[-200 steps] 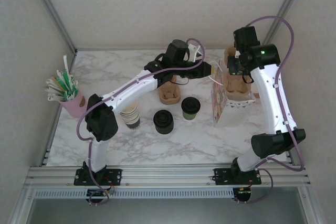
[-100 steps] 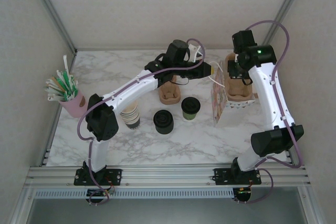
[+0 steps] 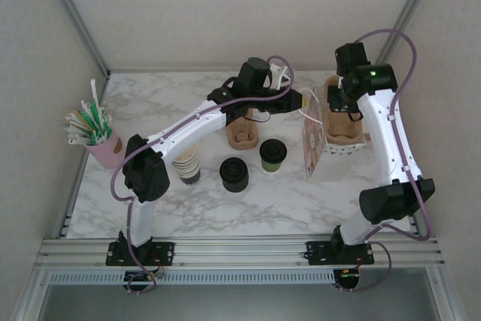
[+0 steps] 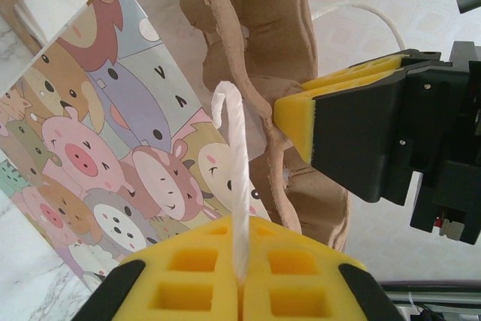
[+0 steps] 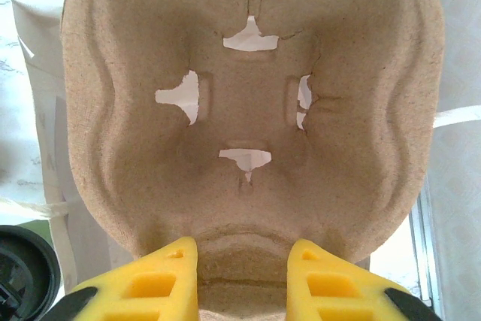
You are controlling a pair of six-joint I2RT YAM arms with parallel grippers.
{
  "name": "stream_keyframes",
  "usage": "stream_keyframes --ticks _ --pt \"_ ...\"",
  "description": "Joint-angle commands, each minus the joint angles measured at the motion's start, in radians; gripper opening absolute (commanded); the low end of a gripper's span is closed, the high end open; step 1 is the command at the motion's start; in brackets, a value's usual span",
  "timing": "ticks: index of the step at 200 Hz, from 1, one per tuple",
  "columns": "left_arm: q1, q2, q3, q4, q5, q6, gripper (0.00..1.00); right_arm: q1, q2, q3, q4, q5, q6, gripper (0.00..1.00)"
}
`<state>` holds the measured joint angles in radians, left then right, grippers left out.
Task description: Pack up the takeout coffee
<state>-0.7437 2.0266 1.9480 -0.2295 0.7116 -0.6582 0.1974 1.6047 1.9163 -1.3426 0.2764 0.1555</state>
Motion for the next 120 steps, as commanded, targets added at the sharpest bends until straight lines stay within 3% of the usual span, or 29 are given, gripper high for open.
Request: stream_keyframes --ticks 1,51,120 --pt "0.004 -0.011 -0.011 0.018 -0.009 -0.004 0.04 -0.007 0.028 0.012 0.005 -0.014 -0.008 0.20" --pt "0.005 -0.030 -0.035 0.027 -0.016 0.000 0.04 -0.008 0.034 0.026 -0.019 0.094 -0.013 0.20" --pt "0.009 -0.043 -0.052 0.034 -0.020 0.000 0.03 -0.008 0.038 0.032 -0.023 0.087 -0.014 0.20"
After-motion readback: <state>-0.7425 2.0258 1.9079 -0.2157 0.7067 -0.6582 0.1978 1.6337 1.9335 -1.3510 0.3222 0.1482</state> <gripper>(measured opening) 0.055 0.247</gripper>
